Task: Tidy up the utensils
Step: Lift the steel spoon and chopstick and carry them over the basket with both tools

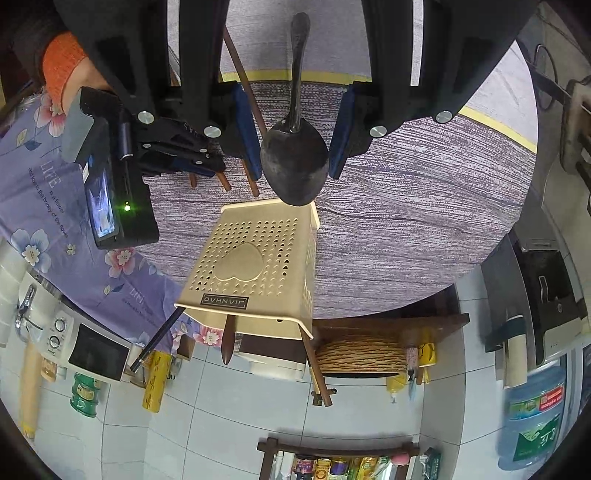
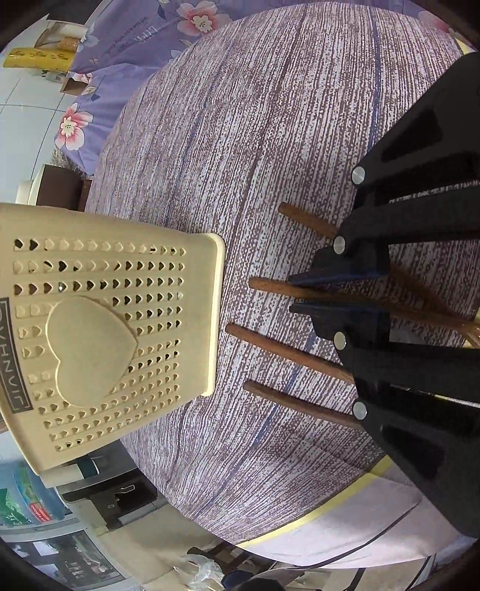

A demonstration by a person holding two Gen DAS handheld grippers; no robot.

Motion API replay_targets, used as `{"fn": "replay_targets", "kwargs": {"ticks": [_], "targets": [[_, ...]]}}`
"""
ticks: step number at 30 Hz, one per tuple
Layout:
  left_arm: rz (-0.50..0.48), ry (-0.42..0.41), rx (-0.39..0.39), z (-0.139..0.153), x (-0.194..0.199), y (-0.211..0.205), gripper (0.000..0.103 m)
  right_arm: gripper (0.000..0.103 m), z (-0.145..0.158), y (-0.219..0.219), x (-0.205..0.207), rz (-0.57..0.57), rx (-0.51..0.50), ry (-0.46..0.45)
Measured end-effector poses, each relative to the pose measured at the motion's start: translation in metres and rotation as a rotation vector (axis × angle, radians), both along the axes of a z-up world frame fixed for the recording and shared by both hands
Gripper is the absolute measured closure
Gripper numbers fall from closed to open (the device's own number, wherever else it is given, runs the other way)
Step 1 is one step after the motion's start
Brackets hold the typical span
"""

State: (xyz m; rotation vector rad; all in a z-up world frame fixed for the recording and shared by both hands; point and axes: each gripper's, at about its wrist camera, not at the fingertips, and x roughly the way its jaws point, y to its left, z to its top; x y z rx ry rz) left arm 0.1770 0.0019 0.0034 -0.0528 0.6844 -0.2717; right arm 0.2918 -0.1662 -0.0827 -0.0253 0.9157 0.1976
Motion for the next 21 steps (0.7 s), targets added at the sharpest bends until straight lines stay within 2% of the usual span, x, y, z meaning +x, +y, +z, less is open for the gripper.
{"fn": "replay_targets", "kwargs": {"ticks": [5,11,15,21], "targets": [[0.002,-0.009,-0.007,0.002,-0.001,0.001,0.065,0.095,0.002,-0.004,0.001,0.006,0.029,-0.004],[0.007,-0.014,-0.012,0.005,-0.002,0.004,0.065,0.095,0.021,-0.007,-0.016,0.009,0.048,-0.071],[0.012,-0.021,-0.012,0.008,-0.002,0.005,0.066,0.095,0.038,-0.016,-0.034,0.017,0.096,-0.118],[0.017,-0.032,-0.031,0.013,-0.003,0.008,0.066,0.095,0.082,-0.040,-0.073,0.017,0.190,-0.232]]}}
